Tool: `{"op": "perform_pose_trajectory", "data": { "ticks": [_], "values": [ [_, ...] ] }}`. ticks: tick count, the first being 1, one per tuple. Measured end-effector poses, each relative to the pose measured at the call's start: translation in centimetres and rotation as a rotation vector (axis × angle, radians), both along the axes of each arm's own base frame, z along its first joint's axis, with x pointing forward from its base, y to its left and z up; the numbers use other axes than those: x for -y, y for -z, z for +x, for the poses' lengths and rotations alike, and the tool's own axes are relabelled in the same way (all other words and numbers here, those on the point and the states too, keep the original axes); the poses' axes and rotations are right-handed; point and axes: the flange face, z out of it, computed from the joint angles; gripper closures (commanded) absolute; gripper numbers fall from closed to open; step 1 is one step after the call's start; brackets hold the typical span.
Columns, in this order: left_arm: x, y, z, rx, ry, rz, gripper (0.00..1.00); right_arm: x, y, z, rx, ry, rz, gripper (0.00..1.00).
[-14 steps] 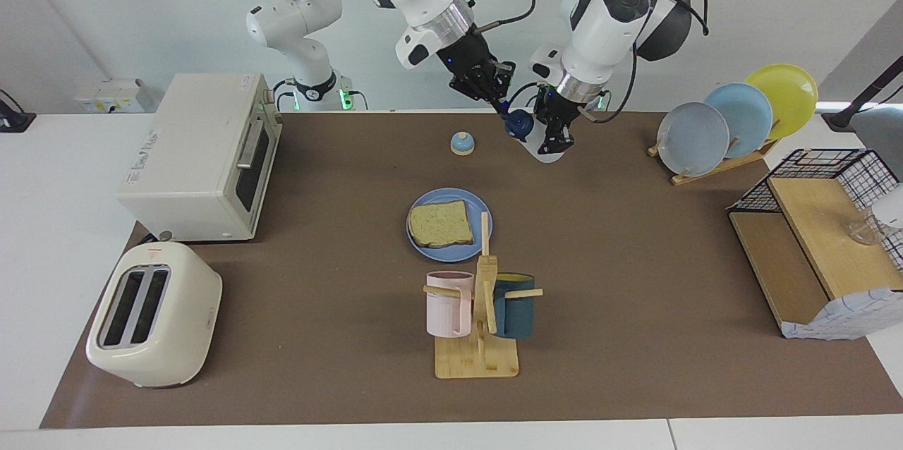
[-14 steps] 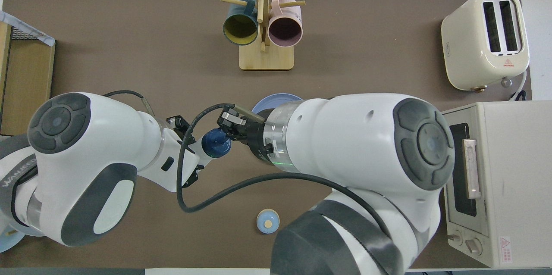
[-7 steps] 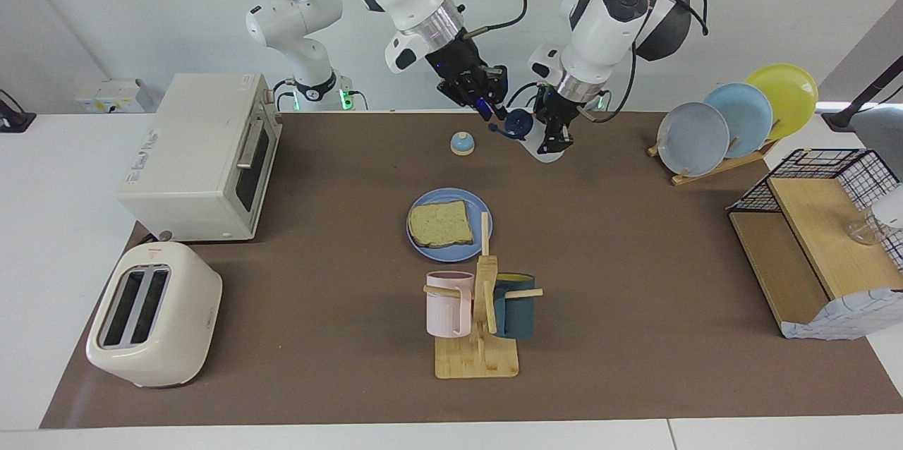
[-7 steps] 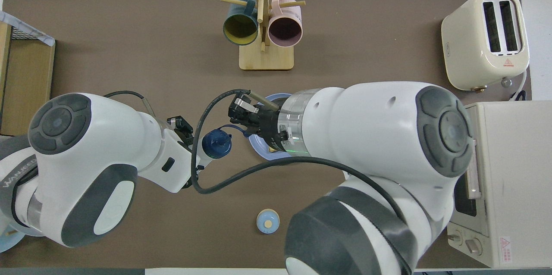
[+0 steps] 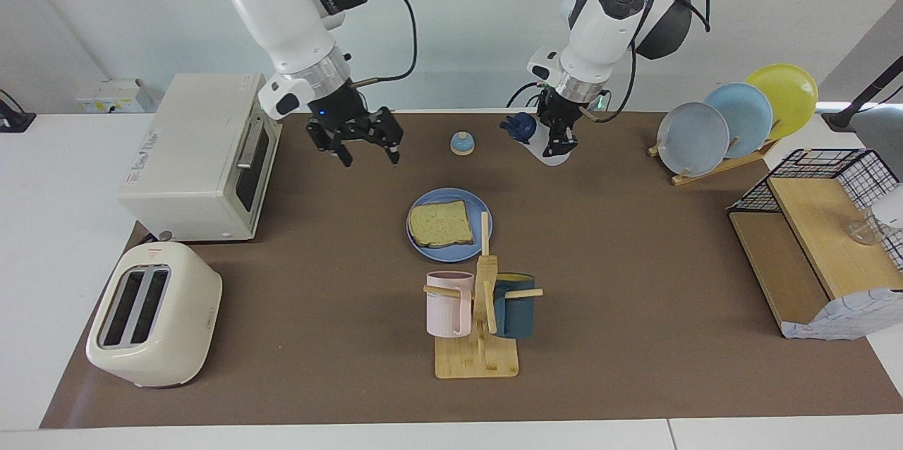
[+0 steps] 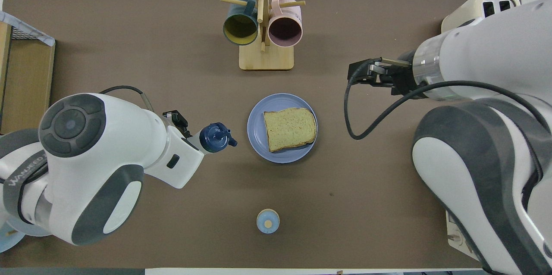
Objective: Put bread on plate and add seasoning
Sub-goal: 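Withdraw the right gripper while the left gripper moves the bottle over the plate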
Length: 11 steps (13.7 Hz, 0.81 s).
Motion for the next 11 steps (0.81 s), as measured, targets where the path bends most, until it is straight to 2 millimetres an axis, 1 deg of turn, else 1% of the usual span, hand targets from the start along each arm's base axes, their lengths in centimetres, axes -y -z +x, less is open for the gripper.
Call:
{"op": "perform_pose_trajectory", "data": {
  "ticks": [2, 4, 6, 7, 8, 9, 11],
  "values": [
    [2.9, 0.8, 0.2, 0.049, 0.01, 0.098, 1.0, 4.2, -0.4, 0.3, -0.032, -0.05, -0.106, 0.0],
    [6.3, 2.6, 0.2, 0.096, 0.03, 0.21, 1.0, 8.9, -1.4, 0.0, -0.094, -0.055, -0.163, 0.0],
    [9.4, 4.6, -0.1, 0.13, 0.051, 0.344, 1.0, 12.9, -3.1, -0.4, -0.129, -0.084, -0.215, 0.0],
    [10.7, 5.5, -0.2, 0.143, 0.062, 0.405, 1.0, 14.6, -3.7, -0.5, -0.138, -0.092, -0.219, 0.0],
    [11.6, 6.1, -0.3, 0.156, 0.075, 0.463, 1.0, 15.9, -3.9, -0.6, -0.144, -0.098, -0.218, 0.0],
    [12.5, 6.5, -0.3, 0.165, 0.08, 0.518, 1.0, 16.5, -3.6, -0.7, -0.157, -0.104, -0.218, 0.0],
    [14.2, 7.7, -0.1, 0.17, 0.091, 0.617, 1.0, 17.0, -2.8, -0.9, -0.182, -0.105, -0.222, 0.0]
  ]
}}
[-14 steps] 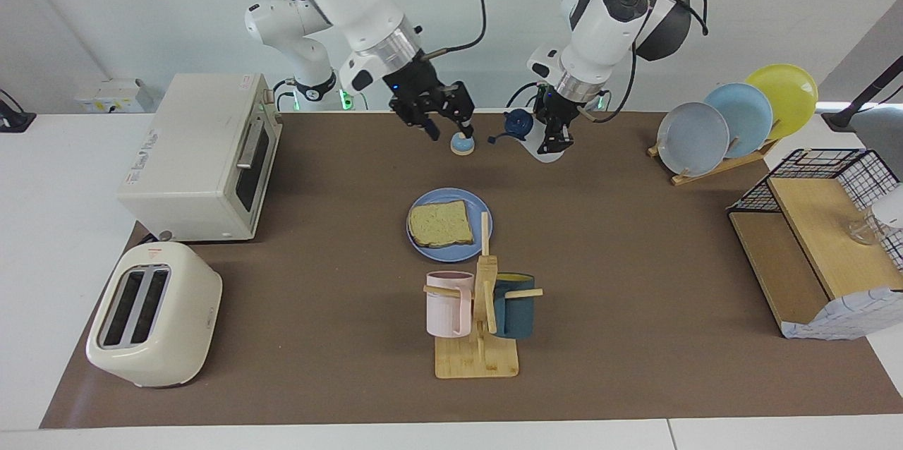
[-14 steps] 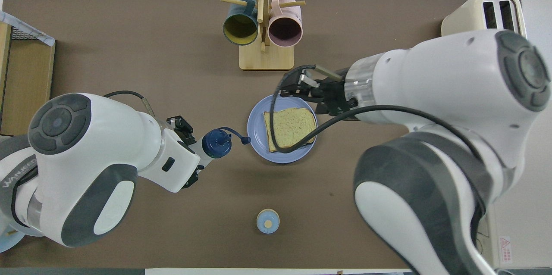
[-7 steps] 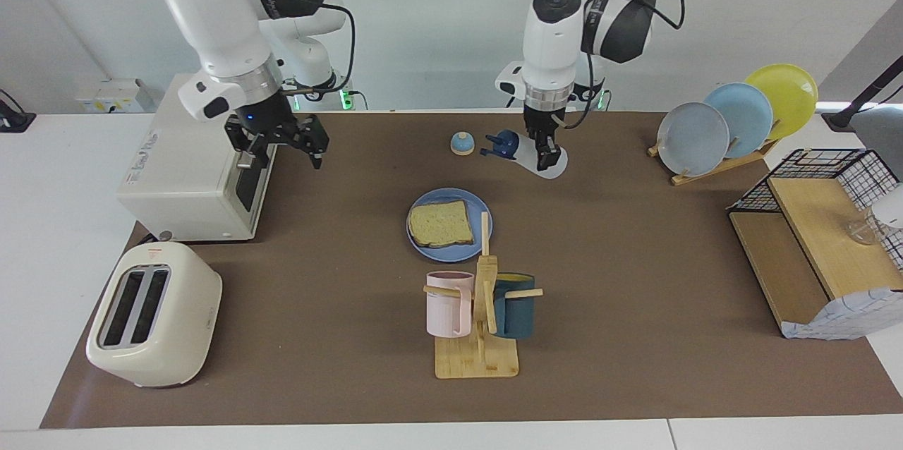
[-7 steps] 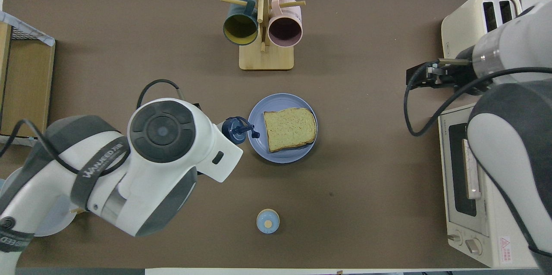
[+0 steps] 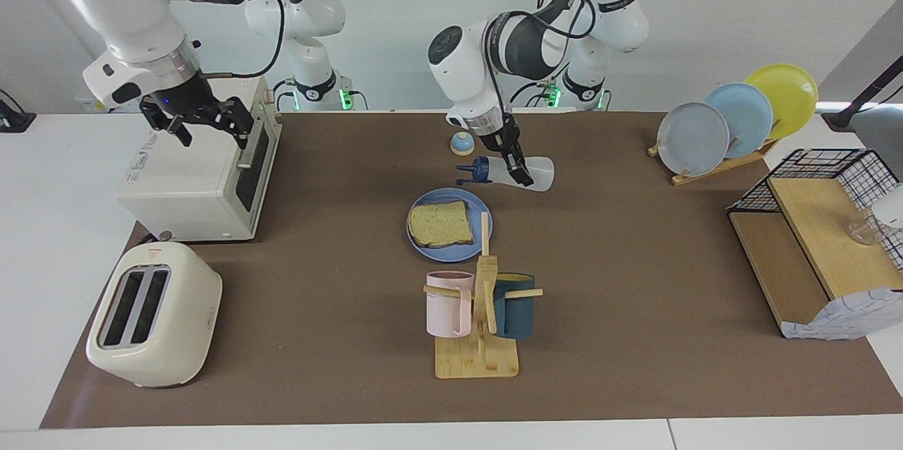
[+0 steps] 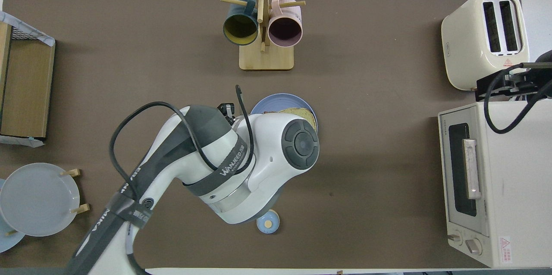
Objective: Put bread on plate and add seasoning
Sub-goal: 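Withdraw the right gripper while the left gripper moves the bottle over the plate, then tilt and shake the bottle over the bread with the left gripper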
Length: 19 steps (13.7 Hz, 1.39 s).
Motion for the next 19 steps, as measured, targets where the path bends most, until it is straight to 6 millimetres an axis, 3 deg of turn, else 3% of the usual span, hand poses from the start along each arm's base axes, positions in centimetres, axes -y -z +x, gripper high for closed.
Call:
{"op": "perform_pose_trajectory", "data": {
  "ticks": [5, 12, 13, 16, 19],
  "values": [
    [3.7, 5.0, 0.1, 0.027, 0.026, 0.219, 1.0, 1.0, 0.2, -0.6, -0.01, -0.033, 0.005, 0.0],
    [2.9, 4.3, 0.2, 0.078, 0.021, 0.379, 1.0, 1.1, 0.3, -1.2, -0.015, -0.033, 0.006, 0.0],
    [2.7, 5.0, 0.1, 0.079, 0.017, 0.433, 1.0, 1.2, 0.4, -1.2, -0.016, -0.031, 0.006, 0.0],
    [5.2, 9.9, 0.5, 0.115, -0.013, 0.626, 1.0, 1.5, 0.4, -1.2, -0.017, -0.025, 0.006, 0.0],
    [6.2, 11.3, 1.1, 0.214, -0.028, 0.806, 1.0, 1.8, 0.5, -1.2, -0.017, -0.019, 0.019, 0.0]
  ]
}}
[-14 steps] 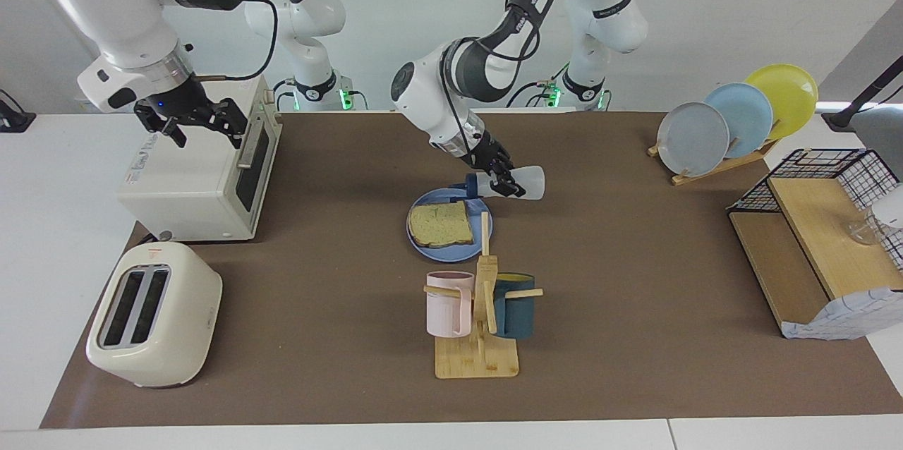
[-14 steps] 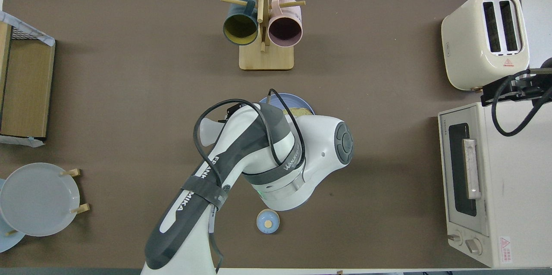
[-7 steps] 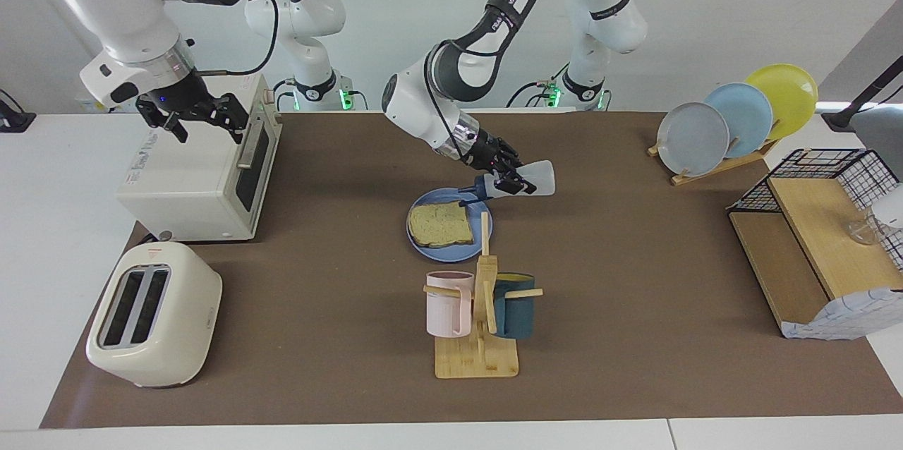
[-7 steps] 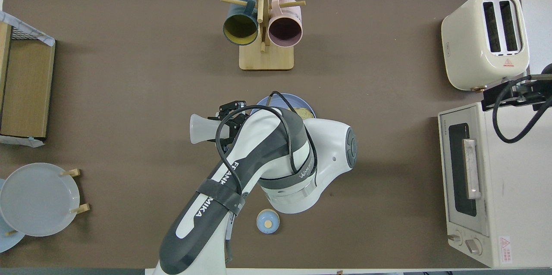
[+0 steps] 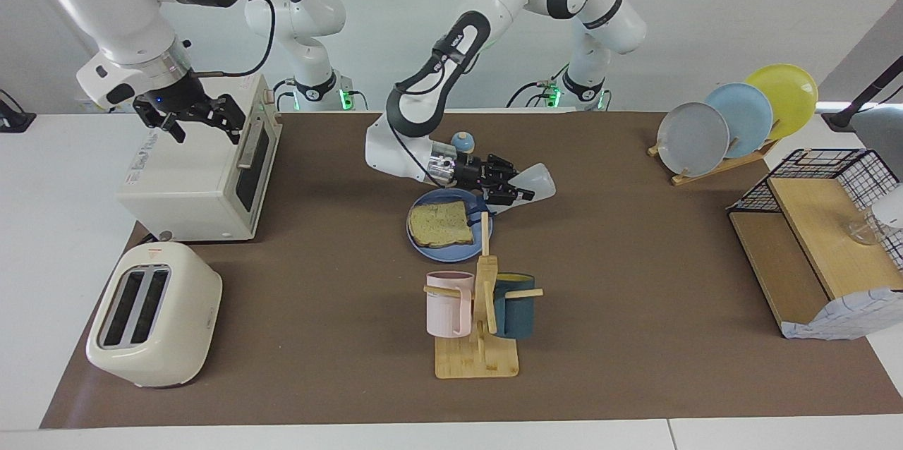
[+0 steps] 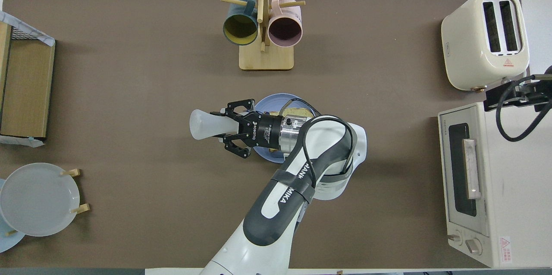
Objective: Put bread on plate and add seasoning
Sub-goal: 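Tilt and shake the bottle over the bread with the left gripper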
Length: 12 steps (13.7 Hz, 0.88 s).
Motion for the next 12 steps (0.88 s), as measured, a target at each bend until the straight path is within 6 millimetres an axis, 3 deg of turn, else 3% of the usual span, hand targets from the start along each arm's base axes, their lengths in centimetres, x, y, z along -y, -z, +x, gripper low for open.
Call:
{"op": "perform_pose_trajectory", "data": {
  "ticks": [4, 7, 12],
  "values": [
    [1.1, -0.7, -0.6, 0.081, 0.062, 0.107, 1.0, 0.3, 0.0, 0.0, 0.001, -0.021, 0.005, 0.0],
    [1.1, 0.1, -0.9, 0.091, 0.107, 0.159, 1.0, 0.4, 0.0, 0.0, 0.001, -0.032, 0.006, 0.0],
    [3.1, 2.3, -4.4, 0.074, 0.22, 0.209, 1.0, 0.3, -0.1, -0.1, 0.003, -0.034, 0.007, 0.0]
  ]
}}
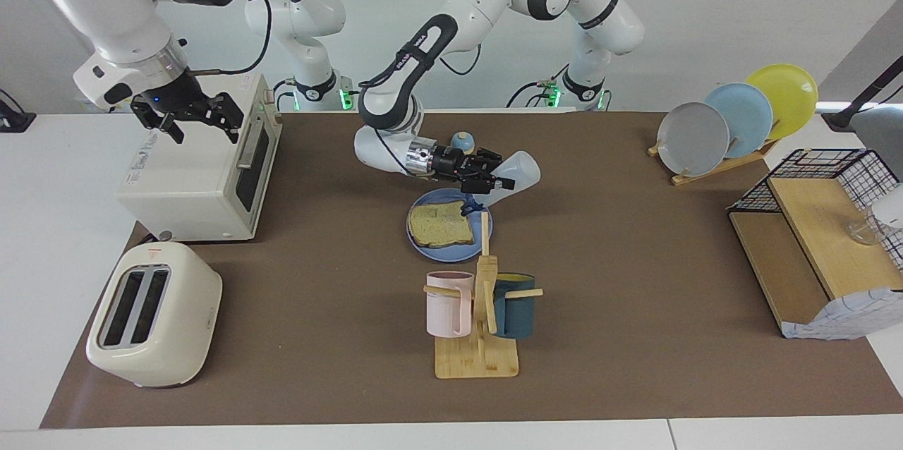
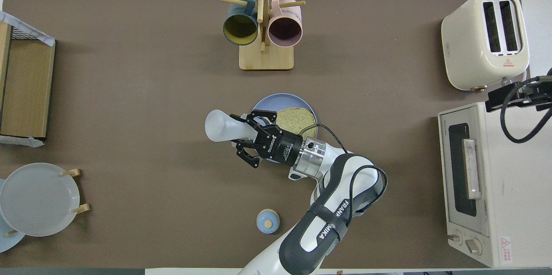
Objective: Put bread on plate and add seasoning
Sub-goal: 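Tilt and shake the bottle over the bread with the left gripper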
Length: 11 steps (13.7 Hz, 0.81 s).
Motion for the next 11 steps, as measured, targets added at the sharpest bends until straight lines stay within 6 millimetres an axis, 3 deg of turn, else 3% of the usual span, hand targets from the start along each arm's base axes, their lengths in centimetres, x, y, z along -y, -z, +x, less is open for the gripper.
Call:
{"op": "perform_pose_trajectory", "data": {
  "ticks": [2, 5, 7, 9, 11],
  "values": [
    [-0.3, 0.5, 1.2, 0.003, 0.057, 0.011, 1.0, 0.0, 0.0, 0.0, 0.0, 0.0, 0.0, 0.0],
    [-3.0, 0.6, 5.5, 0.016, 0.079, 0.024, 1.0, 0.0, 0.1, 0.0, -0.002, 0.0, 0.001, 0.0],
    [-4.4, 0.6, 7.3, 0.013, 0.067, 0.018, 1.0, -0.1, 0.1, 0.0, -0.002, -0.002, 0.001, 0.0],
    [-4.2, 0.6, 7.2, 0.01, 0.073, 0.013, 1.0, -0.1, 0.1, 0.0, -0.003, -0.002, 0.001, 0.0],
    [-2.8, 0.5, 5.7, 0.006, 0.098, 0.006, 1.0, -0.1, 0.1, 0.0, -0.003, -0.002, 0.001, 0.0]
  ]
}}
